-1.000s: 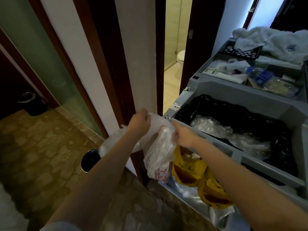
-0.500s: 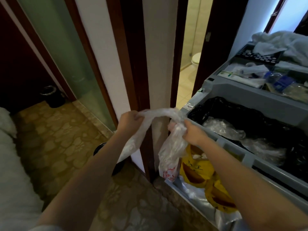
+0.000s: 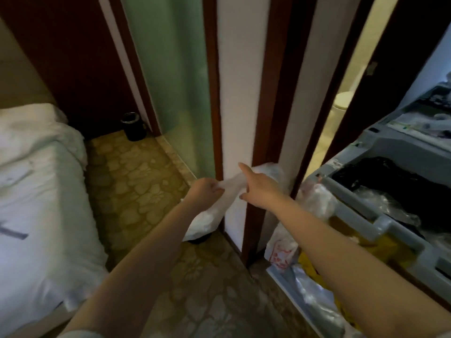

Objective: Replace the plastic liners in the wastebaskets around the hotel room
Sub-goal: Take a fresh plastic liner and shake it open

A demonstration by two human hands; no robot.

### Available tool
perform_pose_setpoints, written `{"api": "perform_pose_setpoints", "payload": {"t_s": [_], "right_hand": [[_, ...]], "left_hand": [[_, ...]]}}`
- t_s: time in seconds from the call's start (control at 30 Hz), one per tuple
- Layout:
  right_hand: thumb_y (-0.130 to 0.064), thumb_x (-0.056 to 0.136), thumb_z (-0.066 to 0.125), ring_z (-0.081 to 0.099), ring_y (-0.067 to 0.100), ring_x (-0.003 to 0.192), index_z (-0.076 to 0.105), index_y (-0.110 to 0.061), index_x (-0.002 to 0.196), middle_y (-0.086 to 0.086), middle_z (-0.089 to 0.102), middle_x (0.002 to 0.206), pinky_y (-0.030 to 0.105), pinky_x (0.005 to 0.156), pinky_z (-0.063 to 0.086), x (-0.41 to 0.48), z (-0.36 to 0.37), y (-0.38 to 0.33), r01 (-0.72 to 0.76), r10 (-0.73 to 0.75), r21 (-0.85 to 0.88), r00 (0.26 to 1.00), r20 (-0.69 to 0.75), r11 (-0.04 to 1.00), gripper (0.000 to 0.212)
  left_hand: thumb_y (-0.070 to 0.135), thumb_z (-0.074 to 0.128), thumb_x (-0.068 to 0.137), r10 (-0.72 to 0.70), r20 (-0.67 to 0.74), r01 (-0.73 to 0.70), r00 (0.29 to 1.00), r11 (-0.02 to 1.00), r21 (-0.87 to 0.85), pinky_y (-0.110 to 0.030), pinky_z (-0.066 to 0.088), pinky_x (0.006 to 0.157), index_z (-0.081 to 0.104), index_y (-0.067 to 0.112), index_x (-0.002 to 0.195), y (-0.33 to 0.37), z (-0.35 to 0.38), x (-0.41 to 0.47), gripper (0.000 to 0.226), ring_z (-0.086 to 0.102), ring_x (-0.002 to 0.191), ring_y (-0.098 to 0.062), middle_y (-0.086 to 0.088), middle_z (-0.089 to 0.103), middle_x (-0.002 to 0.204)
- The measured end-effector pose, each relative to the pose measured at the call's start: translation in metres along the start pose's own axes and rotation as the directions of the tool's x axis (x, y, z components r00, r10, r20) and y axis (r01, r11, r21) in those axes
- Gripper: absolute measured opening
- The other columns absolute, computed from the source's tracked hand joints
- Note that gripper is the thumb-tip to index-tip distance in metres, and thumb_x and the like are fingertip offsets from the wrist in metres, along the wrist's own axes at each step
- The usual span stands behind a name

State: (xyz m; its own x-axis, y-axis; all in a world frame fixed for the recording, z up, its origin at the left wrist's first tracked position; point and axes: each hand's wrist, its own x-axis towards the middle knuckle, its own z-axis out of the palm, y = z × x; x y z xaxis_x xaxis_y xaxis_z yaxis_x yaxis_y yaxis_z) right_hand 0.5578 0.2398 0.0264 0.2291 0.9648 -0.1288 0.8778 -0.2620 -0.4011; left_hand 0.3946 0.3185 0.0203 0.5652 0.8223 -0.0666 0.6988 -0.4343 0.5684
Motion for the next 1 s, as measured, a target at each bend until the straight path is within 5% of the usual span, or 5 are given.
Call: {"api": "perform_pose_setpoints", "payload": {"t_s": [0.27, 0.43, 0.6, 0.9, 1.0], "right_hand": [[-0.02, 0.087, 0.059, 0.063, 0.028, 0.096, 0.059, -0.024, 0.1, 0.004, 0.064, 0.097, 0.029, 0.068, 0.042, 0.043, 0.058, -0.185, 0.228, -0.228, -0.047, 0.974, 0.007, 0.973, 0.014], [-0.012, 0.089, 0.054, 0.056, 0.017, 0.1, 0.047, -0.029, 0.131, -0.006, 0.053, 0.111, 0.028, 0.076, 0.051, 0.042, 0.133, -0.327, 0.434, -0.459, 0.167, 0.875, 0.154, 0.885, 0.045], [-0.036, 0.095, 0.055, 0.059, 0.017, 0.084, 0.047, -0.023, 0.108, 0.0, 0.059, 0.098, 0.034, 0.076, 0.055, 0.022, 0.209, -0.461, 0.525, -0.588, 0.297, 0.787, 0.186, 0.798, 0.021], [-0.072, 0.089, 0.038, 0.064, 0.024, 0.083, 0.069, -0.008, 0.071, 0.007, 0.071, 0.084, 0.036, 0.087, 0.047, -0.031, 0.337, -0.697, 0.55, -0.634, 0.372, 0.426, 0.645, 0.748, 0.074], [-0.075, 0.089, 0.031, 0.066, 0.025, 0.081, 0.071, -0.006, 0.083, 0.01, 0.072, 0.088, 0.035, 0.08, 0.049, -0.045, 0.372, -0.774, 0.548, -0.574, 0.351, 0.309, 0.758, 0.759, 0.08]], "left_hand": [[0.023, 0.056, 0.091, -0.234, -0.164, 0.225, 0.958, 0.972, -0.074, -0.028, 0.034, 0.058, 0.051, 0.01, 0.068, -0.145, -0.107, -0.096, 0.027, 0.043, 0.063, -0.016, 0.003, 0.043, 0.061], [0.023, 0.055, 0.092, -0.461, -0.282, 0.413, 0.841, 0.885, -0.214, -0.034, 0.047, 0.072, 0.058, 0.012, 0.073, -0.257, -0.156, -0.195, 0.022, 0.053, 0.073, -0.021, -0.003, 0.054, 0.073], [0.015, 0.051, 0.092, -0.65, -0.485, 0.556, 0.585, 0.757, -0.343, -0.03, 0.036, 0.063, 0.043, 0.016, 0.061, -0.341, -0.191, -0.305, 0.032, 0.042, 0.06, -0.014, 0.001, 0.042, 0.06], [0.008, 0.054, 0.086, -0.768, -0.619, 0.738, 0.167, 0.513, -0.438, -0.031, 0.021, 0.052, 0.031, 0.018, 0.055, -0.458, -0.258, -0.46, 0.04, 0.036, 0.054, -0.018, 0.0, 0.034, 0.053], [0.013, 0.054, 0.088, -0.813, -0.581, 0.763, 0.037, 0.398, -0.509, -0.026, 0.029, 0.052, 0.048, 0.01, 0.063, -0.502, -0.288, -0.498, 0.026, 0.047, 0.06, -0.022, -0.007, 0.048, 0.061]]}}
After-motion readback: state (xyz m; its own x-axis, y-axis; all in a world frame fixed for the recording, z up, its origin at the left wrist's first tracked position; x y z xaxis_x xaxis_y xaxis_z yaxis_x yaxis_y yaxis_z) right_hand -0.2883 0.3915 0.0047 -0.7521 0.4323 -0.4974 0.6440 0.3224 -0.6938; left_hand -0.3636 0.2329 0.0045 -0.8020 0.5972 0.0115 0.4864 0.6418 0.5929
